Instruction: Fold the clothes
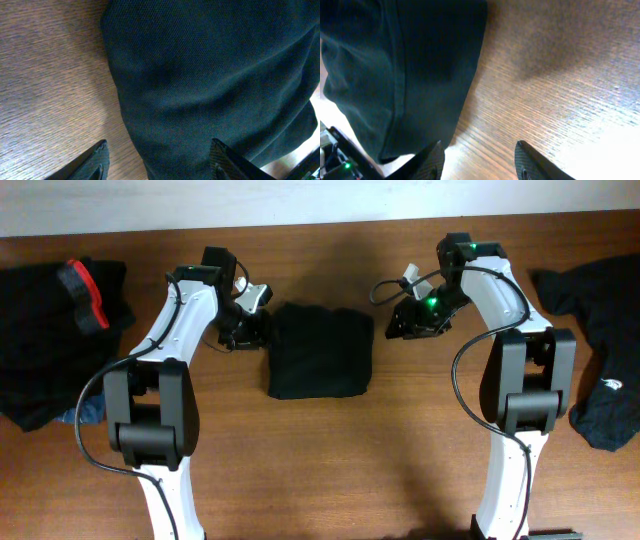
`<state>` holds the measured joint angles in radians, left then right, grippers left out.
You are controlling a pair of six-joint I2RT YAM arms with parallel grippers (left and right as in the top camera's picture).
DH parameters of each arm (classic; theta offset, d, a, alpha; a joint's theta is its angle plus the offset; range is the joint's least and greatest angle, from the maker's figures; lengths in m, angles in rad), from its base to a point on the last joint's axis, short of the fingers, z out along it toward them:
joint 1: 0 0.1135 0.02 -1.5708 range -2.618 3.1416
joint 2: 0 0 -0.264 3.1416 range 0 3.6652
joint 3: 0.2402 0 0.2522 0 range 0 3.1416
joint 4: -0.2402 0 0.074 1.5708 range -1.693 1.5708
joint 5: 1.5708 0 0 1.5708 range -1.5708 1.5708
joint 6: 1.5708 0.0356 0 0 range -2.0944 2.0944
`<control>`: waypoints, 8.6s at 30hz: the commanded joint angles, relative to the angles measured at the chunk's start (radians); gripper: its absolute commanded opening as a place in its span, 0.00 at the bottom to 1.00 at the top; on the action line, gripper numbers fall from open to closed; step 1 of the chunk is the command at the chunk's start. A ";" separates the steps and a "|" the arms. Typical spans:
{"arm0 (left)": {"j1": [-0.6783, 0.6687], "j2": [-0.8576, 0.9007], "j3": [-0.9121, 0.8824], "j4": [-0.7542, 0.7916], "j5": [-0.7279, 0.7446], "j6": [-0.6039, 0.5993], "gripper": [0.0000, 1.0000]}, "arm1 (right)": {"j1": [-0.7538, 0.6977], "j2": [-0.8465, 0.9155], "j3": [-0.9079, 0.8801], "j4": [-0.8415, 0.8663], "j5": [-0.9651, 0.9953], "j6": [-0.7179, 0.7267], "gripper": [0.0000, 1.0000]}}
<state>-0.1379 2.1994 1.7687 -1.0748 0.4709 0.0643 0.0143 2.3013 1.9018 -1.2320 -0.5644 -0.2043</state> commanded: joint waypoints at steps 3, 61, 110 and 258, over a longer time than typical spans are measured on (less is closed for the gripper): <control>0.000 -0.001 -0.007 -0.003 -0.005 0.020 0.64 | 0.004 -0.018 0.022 -0.019 0.028 0.003 0.51; -0.045 0.164 -0.008 0.035 0.311 0.066 0.59 | -0.046 -0.373 0.022 -0.236 0.341 0.048 0.56; 0.439 0.006 0.724 -0.027 -0.105 -0.080 0.01 | 0.334 -0.724 0.022 -0.394 0.427 0.064 0.61; 0.953 0.031 -0.023 0.342 0.056 -0.113 0.46 | 0.332 -0.728 0.022 -0.403 0.445 0.064 0.71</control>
<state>0.7864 2.1990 1.7943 -0.7162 0.6842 -0.0616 0.3431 1.5776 1.9095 -1.6444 -0.1276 -0.1493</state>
